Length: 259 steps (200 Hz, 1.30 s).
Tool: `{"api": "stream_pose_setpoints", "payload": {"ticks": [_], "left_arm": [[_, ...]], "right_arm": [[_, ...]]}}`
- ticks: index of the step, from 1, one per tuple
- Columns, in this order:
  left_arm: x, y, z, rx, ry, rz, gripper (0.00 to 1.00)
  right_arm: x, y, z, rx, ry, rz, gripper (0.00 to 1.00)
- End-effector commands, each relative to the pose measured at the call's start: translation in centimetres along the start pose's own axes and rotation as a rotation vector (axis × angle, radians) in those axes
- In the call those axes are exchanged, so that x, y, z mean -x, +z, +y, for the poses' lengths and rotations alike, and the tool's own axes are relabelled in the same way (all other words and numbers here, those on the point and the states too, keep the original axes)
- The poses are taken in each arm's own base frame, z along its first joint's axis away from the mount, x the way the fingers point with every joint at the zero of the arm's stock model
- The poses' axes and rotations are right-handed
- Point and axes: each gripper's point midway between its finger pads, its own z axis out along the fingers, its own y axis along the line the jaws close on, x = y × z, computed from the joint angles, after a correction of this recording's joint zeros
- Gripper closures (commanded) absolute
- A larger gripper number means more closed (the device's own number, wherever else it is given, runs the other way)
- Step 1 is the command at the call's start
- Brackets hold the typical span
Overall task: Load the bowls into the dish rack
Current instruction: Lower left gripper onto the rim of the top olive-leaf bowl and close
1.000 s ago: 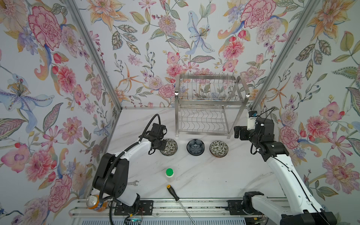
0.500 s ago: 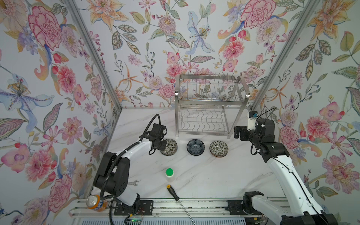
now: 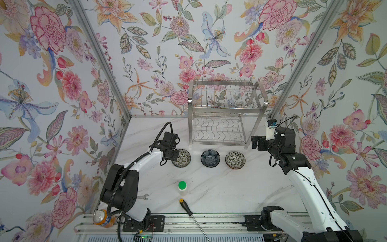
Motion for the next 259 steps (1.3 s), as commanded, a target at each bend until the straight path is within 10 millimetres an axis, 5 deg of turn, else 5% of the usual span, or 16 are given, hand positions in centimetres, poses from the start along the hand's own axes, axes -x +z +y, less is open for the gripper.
{"api": "stream_pose_setpoints", "payload": {"ticks": [1, 44, 95, 136, 168, 259], "left_arm": [[0.3, -0.9, 0.6, 0.048, 0.046, 0.017, 1.00], [0.6, -1.3, 0.7, 0.046, 0.067, 0.020, 1.00], [-0.5, -0.9, 0.2, 0.013, 0.085, 0.048, 0.60], [-1.4, -0.5, -0.1, -0.014, 0.076, 0.066, 0.53], [-1.9, 0.1, -0.6, -0.044, 0.060, 0.074, 0.55], [-1.9, 0.3, -0.3, -0.024, 0.058, 0.086, 0.90]], "right_arm": [[-0.4, 0.3, 0.0, 0.005, 0.015, 0.007, 0.01], [-0.5, 0.4, 0.1, 0.012, 0.016, 0.010, 0.01], [-0.6, 0.6, 0.2, 0.018, 0.016, 0.018, 0.01], [-0.8, 0.6, 0.3, 0.021, 0.016, 0.021, 0.01], [-0.7, 0.6, 0.3, 0.024, 0.016, 0.021, 0.01], [-0.8, 0.6, 0.3, 0.024, 0.016, 0.021, 0.01]]}}
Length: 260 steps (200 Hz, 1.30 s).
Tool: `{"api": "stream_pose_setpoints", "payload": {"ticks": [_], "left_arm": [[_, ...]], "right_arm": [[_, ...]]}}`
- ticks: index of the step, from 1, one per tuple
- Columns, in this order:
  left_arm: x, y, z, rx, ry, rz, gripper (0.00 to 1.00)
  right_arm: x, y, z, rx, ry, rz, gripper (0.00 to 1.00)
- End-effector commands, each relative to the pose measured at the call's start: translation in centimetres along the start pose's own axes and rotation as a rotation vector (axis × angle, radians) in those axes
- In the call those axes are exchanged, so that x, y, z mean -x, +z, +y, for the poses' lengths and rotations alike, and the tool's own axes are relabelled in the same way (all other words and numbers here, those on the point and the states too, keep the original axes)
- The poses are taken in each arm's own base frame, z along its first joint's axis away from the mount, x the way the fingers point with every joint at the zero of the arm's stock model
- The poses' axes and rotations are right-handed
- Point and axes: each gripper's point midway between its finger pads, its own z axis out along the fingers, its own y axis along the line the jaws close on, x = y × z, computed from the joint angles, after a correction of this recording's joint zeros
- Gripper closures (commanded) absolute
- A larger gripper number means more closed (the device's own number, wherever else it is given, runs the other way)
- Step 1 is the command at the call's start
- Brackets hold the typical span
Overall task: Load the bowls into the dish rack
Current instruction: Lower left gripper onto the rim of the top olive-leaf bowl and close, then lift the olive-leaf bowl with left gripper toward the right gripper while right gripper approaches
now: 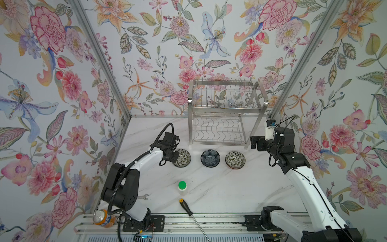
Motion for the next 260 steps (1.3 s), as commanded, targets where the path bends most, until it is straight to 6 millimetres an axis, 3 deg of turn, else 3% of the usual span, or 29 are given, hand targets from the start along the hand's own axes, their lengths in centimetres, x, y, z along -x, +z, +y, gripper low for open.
{"api": "stream_pose_setpoints", "payload": {"ticks": [1, 17, 80, 85, 113, 171, 219, 260], "left_arm": [[-0.5, 0.0, 0.0, 0.001, 0.007, 0.025, 0.91], [-0.3, -0.3, 0.2, 0.003, 0.005, 0.017, 1.00], [0.9, -1.4, 0.4, 0.003, 0.007, -0.010, 1.00], [1.7, -2.7, 0.6, 0.004, 0.003, -0.053, 1.00], [4.3, -5.7, 1.1, 0.019, 0.007, -0.177, 1.00], [9.4, -14.5, -0.2, -0.084, -0.077, -0.574, 1.00], [10.9, -16.0, -6.1, -0.223, -0.124, -0.744, 1.00], [12.6, -16.5, -9.6, -0.309, -0.147, -0.840, 1.00]], "right_arm": [[-0.5, 0.3, 0.0, 0.005, 0.016, 0.012, 0.01], [-0.5, 0.3, 0.0, 0.007, 0.016, 0.011, 0.01], [-0.2, 0.0, 0.2, 0.016, 0.016, 0.001, 0.01], [-0.2, -0.1, 0.2, 0.020, 0.016, 0.001, 0.01], [0.1, -0.4, 1.0, 0.061, 0.011, -0.015, 0.01], [2.0, -2.0, 6.1, 0.244, -0.043, -0.072, 0.01], [3.1, -2.9, 13.5, 0.443, -0.004, -0.097, 0.01], [2.6, -3.0, 19.3, 0.562, 0.013, -0.083, 0.00]]}}
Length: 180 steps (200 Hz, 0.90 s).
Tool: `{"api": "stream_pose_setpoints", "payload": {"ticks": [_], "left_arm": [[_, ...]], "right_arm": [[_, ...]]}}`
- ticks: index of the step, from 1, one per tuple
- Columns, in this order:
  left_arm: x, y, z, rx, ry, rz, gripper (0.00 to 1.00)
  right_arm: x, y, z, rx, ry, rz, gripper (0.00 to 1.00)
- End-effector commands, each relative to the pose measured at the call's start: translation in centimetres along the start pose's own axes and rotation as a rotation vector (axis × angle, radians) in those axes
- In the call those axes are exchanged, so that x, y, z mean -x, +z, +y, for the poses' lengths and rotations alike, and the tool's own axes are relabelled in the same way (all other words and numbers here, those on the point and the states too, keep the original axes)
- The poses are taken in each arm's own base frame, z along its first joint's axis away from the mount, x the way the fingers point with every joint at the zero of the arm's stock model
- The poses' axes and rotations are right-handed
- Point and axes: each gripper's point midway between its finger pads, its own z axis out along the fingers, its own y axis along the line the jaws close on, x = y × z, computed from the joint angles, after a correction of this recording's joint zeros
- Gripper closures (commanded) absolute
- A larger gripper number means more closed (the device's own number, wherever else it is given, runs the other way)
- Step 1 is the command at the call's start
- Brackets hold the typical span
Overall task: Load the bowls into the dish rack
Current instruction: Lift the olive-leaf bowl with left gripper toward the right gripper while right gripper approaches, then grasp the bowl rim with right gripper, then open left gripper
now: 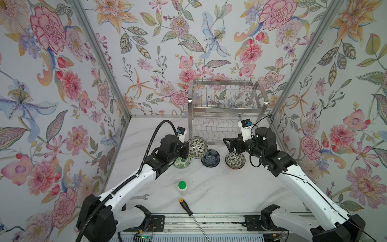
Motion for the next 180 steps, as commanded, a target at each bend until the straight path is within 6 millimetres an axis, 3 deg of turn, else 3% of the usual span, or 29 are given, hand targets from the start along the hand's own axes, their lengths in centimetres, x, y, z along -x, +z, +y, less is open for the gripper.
{"api": "stream_pose_setpoints", "payload": {"ticks": [1, 38, 83, 116, 151, 180], "left_arm": [[4.8, 0.1, -1.6, -0.034, -0.063, -0.195, 1.00], [6.6, 1.4, -3.7, -0.079, -0.010, -0.222, 1.00], [7.9, 2.9, -6.2, -0.162, 0.013, -0.247, 1.00], [7.9, 3.6, -7.2, -0.191, 0.017, -0.246, 1.00], [7.8, 3.9, -7.7, -0.208, 0.018, -0.253, 1.00], [8.0, 3.9, -7.9, -0.216, 0.022, -0.262, 1.00]], "right_arm": [[1.3, 1.1, 2.2, 0.048, 0.044, -0.040, 0.00], [-0.1, 2.4, 2.5, 0.006, 0.048, -0.009, 0.05], [-0.3, 2.8, 1.6, -0.065, 0.063, -0.019, 0.17], [-0.7, 3.4, 0.9, -0.103, 0.071, -0.006, 0.30], [-0.9, 4.5, 0.3, -0.139, 0.067, 0.007, 0.53], [-0.9, 5.3, 0.2, -0.148, 0.064, 0.014, 0.59]]}}
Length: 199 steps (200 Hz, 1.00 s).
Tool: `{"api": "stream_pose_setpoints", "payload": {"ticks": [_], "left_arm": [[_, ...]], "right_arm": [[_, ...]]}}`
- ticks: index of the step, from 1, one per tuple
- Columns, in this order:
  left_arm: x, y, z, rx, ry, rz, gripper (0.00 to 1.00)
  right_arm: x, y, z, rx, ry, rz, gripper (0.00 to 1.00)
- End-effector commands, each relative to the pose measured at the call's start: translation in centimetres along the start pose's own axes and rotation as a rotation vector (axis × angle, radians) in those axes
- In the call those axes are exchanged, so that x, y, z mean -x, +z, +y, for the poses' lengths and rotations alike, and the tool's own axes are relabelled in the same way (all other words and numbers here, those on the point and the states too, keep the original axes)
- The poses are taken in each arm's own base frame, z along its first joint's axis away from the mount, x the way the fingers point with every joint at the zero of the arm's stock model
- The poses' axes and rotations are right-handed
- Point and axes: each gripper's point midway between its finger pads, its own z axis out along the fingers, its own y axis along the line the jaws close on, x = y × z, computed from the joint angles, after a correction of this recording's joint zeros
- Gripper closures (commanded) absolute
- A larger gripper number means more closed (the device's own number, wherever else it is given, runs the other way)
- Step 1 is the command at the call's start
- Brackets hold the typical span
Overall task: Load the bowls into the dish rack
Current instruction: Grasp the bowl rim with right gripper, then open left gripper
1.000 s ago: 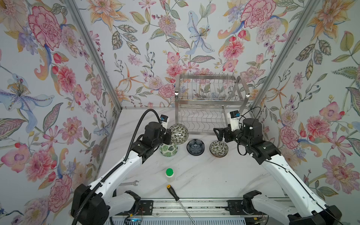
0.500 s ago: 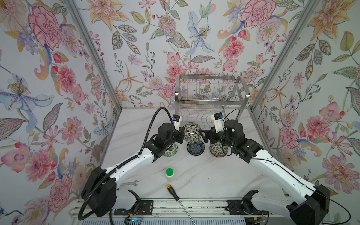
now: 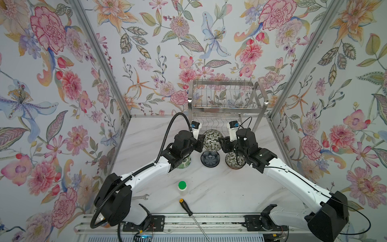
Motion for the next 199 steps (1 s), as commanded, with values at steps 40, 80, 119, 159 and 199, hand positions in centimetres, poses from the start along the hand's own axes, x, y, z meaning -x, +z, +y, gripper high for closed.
{"api": "stream_pose_setpoints", "payload": {"ticks": [40, 80, 119, 159, 199], "left_arm": [[3.5, 0.1, -1.8, -0.062, 0.019, -0.113, 1.00], [2.9, 0.5, -1.2, -0.032, 0.029, -0.099, 1.00], [2.2, 0.3, 0.7, 0.075, 0.090, -0.056, 0.38], [2.1, -2.0, 4.3, 0.224, 0.189, 0.012, 0.01], [1.2, -3.5, 7.1, 0.266, 0.177, 0.061, 0.01]], "right_arm": [[1.9, 0.8, 0.3, -0.019, 0.003, -0.045, 0.75], [1.8, 0.8, -0.1, -0.040, 0.002, -0.044, 1.00], [1.6, 0.7, -0.8, -0.067, -0.012, -0.040, 1.00], [0.9, 0.1, -2.4, -0.132, -0.161, -0.037, 1.00], [1.5, -0.2, -5.8, -0.356, -0.425, -0.056, 1.00]]}}
